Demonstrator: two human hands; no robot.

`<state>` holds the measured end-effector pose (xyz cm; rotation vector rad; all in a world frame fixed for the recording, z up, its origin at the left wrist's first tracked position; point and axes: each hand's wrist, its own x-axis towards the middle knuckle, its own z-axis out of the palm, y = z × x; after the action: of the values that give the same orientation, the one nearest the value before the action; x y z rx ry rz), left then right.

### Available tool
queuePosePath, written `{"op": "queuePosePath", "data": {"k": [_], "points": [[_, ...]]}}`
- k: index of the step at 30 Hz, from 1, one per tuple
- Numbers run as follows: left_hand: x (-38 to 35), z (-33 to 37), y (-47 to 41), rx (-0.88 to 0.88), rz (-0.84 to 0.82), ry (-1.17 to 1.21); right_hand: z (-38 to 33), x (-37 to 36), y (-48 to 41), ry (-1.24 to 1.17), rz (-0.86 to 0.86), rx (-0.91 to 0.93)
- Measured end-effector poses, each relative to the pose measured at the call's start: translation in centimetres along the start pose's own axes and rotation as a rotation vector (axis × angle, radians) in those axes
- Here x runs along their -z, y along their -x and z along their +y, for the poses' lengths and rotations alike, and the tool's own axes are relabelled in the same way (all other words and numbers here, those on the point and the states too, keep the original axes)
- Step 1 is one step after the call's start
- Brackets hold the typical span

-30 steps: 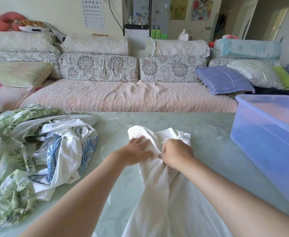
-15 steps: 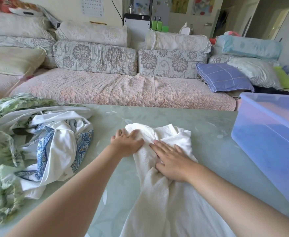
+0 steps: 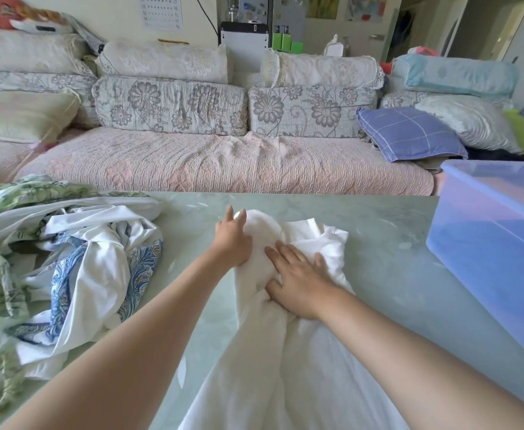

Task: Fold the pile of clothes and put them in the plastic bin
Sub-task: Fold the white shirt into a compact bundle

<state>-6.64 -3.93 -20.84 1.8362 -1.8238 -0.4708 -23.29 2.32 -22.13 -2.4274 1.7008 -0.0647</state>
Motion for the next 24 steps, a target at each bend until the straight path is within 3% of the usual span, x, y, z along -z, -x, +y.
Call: {"op": "queuePosePath", "data": {"k": [3, 7, 10, 13, 15, 17, 24], "points": [[0.4, 0.2, -0.2, -0.11, 0.118, -0.101, 0.0, -0.1, -1.3, -0.007, 0.013, -0.033], [-0.2, 0.0, 0.1, -0.31, -0.243, -0.252, 0.0, 0.4, -2.5, -0.031, 0.0, -0.063], [-1.3, -1.4, 0.0, -0.561, -0.332, -0.449, 0.5, 0.8, -2.4, -0.051, -0.045, -0.033], [-1.0, -1.2, 0.6, -0.452, -0.345, -0.38, 1.0, 0.7, -1.7, -0.036, -0.016, 0.029], [-0.6, -0.6, 2.0, -0.355, -0.198, -0.285, 1.1, 0.4, -1.1, -0.02, -0.003, 0.052], [-0.3, -0.1, 3.2, -0.222, -0.201, -0.234, 0.9, 0.4, -0.5, -0.015, -0.013, 0.044], [3.4, 1.1, 8.7, -0.092, -0.243, -0.201, 0.1, 1.6, 3.2, -0.028, -0.103, -0.011]]}}
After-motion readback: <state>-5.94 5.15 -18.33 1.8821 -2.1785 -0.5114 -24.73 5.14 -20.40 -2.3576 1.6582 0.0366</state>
